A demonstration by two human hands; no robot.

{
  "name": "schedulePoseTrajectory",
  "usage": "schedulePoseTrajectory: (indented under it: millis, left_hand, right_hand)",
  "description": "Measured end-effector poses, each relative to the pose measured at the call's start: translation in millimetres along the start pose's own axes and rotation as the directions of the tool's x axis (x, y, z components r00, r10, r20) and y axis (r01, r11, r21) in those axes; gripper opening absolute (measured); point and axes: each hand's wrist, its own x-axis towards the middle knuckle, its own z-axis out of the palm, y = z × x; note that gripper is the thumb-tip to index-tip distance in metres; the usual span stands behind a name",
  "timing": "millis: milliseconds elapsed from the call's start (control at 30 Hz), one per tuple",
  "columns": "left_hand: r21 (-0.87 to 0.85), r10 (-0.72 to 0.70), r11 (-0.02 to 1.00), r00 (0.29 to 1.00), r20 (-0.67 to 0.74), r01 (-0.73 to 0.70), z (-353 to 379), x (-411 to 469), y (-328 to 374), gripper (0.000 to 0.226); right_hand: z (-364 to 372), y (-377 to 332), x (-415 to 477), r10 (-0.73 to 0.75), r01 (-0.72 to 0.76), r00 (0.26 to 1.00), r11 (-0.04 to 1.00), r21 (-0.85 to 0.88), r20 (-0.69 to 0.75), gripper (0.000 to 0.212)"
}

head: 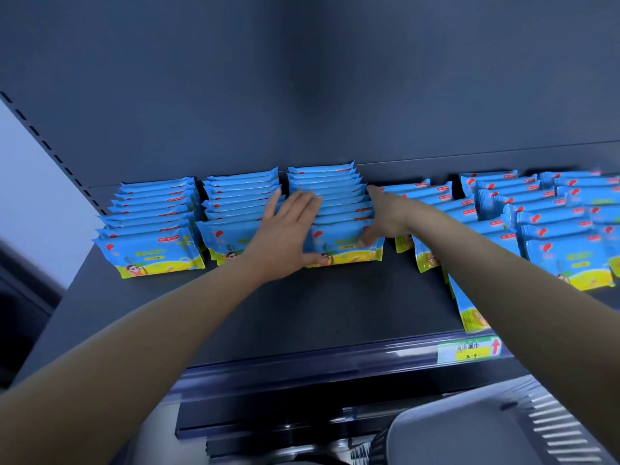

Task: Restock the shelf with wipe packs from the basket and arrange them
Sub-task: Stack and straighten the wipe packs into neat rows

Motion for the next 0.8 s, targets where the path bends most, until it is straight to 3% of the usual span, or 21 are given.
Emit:
schedulePoseTrajectory:
  millis: [200,267,433,533,667,800]
  left_hand:
    - [0.15,-0.269,0.955,0.959,0.083,0.255,-6,-27,-45,0.101]
    - [0.176,-0.293,0.947,0.948,0.125,0.269,-6,-26,-47,0.097]
    - [0.144,-0.288,0.953,0.946,0.146,0.268,-8,-22,-44,0.094]
    - [0.088,-0.287,0.957,0.948,0.136,0.277,-10,-23,-43,0.096]
    - [-0.049,-0.159,0.987,0.984,-0.079,0.155,-15,-25,-24,0.08]
    - [-0.03,-0.108,0.994,0.986,-0.127,0.105,-14,-16,-7,0.074]
  right_hand:
    - [16,-12,2,0.046,-0.064,0.994,0.981,-0.181,-0.103,0.115]
    - [20,-17,2,0.039,-0.08,0.985,0.967,-0.243,-0.166,0.117]
    - [26,-23,2,-0.006,-0.074,0.971,0.943,-0.323,-0.24,0.101]
    - [27,-21,-1,-0.03,-0.034,0.974,0.96,-0.278,-0.223,0.101]
    - [26,-18,-9,0.001,-0.031,0.974,0.991,-0.129,-0.226,0.11]
    - [20,-14,-12,0.054,-0.046,0.98,0.998,0.048,-0.191,0.081]
